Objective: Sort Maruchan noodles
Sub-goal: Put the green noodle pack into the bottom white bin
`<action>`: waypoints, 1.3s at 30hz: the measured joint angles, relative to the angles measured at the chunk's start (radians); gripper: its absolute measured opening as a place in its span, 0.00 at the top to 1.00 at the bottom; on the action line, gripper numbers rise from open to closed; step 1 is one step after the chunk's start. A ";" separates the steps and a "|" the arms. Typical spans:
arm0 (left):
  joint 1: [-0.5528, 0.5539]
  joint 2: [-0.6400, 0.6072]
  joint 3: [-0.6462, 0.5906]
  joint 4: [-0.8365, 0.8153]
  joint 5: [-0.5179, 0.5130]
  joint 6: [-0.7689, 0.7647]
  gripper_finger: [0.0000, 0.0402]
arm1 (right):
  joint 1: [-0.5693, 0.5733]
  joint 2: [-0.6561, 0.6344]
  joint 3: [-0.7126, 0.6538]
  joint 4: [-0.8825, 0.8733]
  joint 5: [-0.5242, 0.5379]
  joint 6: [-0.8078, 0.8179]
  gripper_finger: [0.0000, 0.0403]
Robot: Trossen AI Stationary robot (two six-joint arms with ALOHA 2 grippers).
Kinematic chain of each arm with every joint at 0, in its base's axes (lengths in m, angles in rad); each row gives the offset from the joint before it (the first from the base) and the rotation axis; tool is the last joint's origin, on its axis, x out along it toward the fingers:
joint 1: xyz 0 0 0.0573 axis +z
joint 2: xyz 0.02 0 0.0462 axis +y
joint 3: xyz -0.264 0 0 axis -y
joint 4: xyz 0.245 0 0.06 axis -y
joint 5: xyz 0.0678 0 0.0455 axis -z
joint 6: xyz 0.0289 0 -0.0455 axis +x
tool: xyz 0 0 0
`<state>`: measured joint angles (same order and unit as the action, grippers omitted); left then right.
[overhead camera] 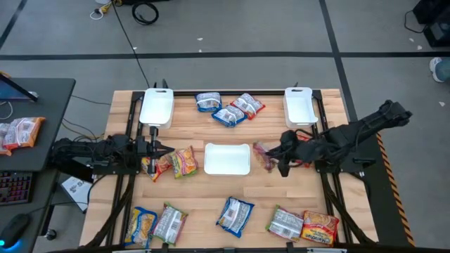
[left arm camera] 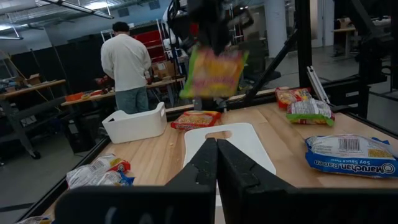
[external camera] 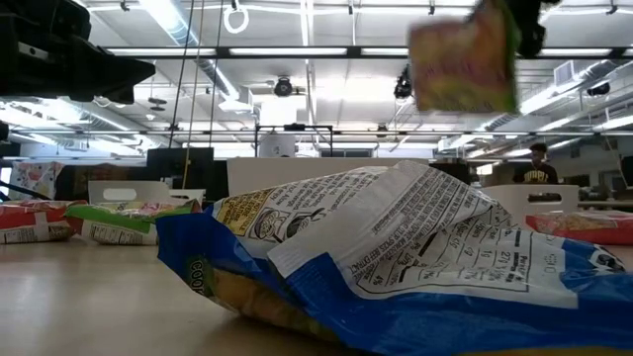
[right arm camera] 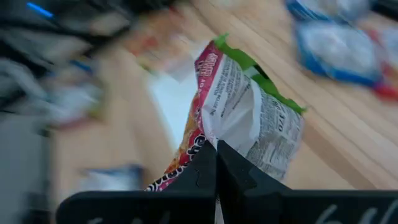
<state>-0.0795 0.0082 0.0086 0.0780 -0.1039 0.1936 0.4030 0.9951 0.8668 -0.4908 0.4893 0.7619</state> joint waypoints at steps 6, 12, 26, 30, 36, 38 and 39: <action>0.000 0.000 0.000 0.000 0.000 0.000 0.98 | 0.000 0.032 0.001 0.262 -0.046 -0.200 0.99; 0.000 0.000 0.000 0.000 0.000 0.000 0.98 | 0.029 0.055 0.001 0.209 -0.122 -0.543 0.99; 0.000 0.000 0.000 0.000 0.000 0.000 0.98 | 0.199 0.279 0.001 -0.269 -0.369 -0.967 0.97; 0.000 0.000 0.000 0.000 0.000 0.000 0.98 | 0.202 0.396 0.001 -0.300 -0.295 -1.143 0.97; 0.000 0.000 0.000 0.000 0.000 0.000 0.98 | 0.216 0.502 0.002 -0.455 -0.133 -1.463 0.97; 0.000 0.000 0.000 0.000 0.000 0.000 0.98 | 0.221 0.524 0.002 -0.522 -0.099 -1.534 0.97; 0.000 0.000 0.000 0.000 0.000 0.000 0.98 | 0.225 0.535 0.002 -0.556 -0.077 -1.565 0.97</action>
<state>-0.0798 0.0079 0.0086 0.0779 -0.1040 0.1939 0.6281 1.5299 0.8688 -1.0473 0.4124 -0.8031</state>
